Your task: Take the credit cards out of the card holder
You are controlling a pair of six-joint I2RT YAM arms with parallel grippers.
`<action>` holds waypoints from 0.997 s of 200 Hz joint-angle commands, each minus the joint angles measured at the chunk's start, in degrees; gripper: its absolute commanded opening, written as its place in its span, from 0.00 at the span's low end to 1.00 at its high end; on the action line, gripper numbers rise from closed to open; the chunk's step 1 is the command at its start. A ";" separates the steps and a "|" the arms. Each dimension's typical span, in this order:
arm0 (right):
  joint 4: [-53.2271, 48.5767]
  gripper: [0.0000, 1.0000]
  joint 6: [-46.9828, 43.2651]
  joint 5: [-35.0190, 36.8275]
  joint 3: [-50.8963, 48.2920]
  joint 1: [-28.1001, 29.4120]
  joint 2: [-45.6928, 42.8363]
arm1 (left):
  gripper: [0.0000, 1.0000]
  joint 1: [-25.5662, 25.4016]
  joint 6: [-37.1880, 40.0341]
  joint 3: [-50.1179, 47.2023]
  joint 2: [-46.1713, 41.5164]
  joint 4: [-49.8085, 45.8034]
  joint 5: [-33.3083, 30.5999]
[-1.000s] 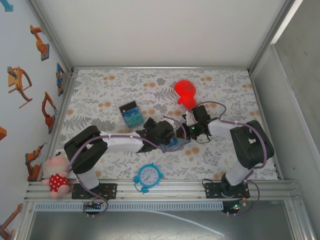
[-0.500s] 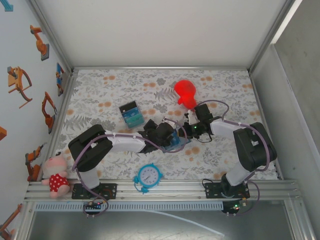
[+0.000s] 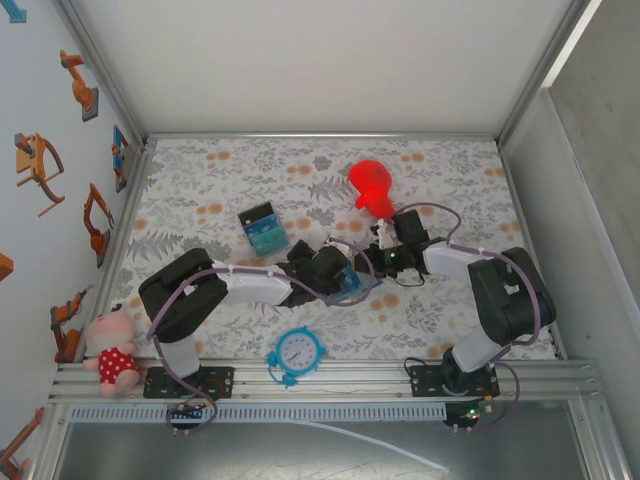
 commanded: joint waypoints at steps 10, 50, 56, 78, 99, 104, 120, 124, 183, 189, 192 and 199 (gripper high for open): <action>5.11 0.20 2.61 -2.23 -1.70 -0.13 -0.86 | 0.97 -0.51 -0.83 -0.02 0.81 -1.35 0.65; 1.02 0.21 0.96 2.50 -1.36 -0.14 -1.10 | 0.97 -0.52 -1.55 -0.32 0.68 -2.05 0.51; 0.17 0.21 0.69 3.37 -1.29 -0.07 -1.23 | 0.97 -0.52 -1.69 -0.49 0.61 -2.01 0.53; -2.42 0.24 -0.06 5.90 -1.09 -0.14 -1.26 | 0.97 -0.47 -1.92 -0.72 0.58 -2.06 0.35; -1.28 0.29 0.54 4.94 -2.02 -0.08 -0.81 | 0.97 -0.49 -2.04 -0.81 0.51 -2.14 0.40; -0.86 0.30 0.79 4.75 -2.43 -0.05 -0.80 | 0.97 -0.56 -2.09 -0.83 0.47 -2.20 0.35; 1.02 0.30 1.64 3.88 -3.51 0.25 -0.56 | 0.97 -0.52 -2.12 -0.94 0.49 -2.15 0.37; 1.62 0.30 1.97 3.60 -3.74 0.32 -0.46 | 0.97 -0.58 -2.16 -0.90 0.51 -2.22 0.33; 6.49 0.28 4.17 1.25 -4.72 1.80 1.77 | 0.97 -0.68 -2.75 -0.96 0.86 -2.45 0.33; 7.07 0.27 4.36 0.93 -4.72 1.93 2.07 | 0.97 -0.63 -2.78 -1.03 0.87 -2.40 0.38; 7.41 0.26 4.52 0.76 -4.69 2.02 2.22 | 0.97 -0.72 -2.87 -1.03 0.93 -2.48 0.40; 8.11 0.24 4.85 0.20 -4.64 2.21 2.47 | 0.97 -0.72 -2.88 -1.01 0.94 -2.49 0.32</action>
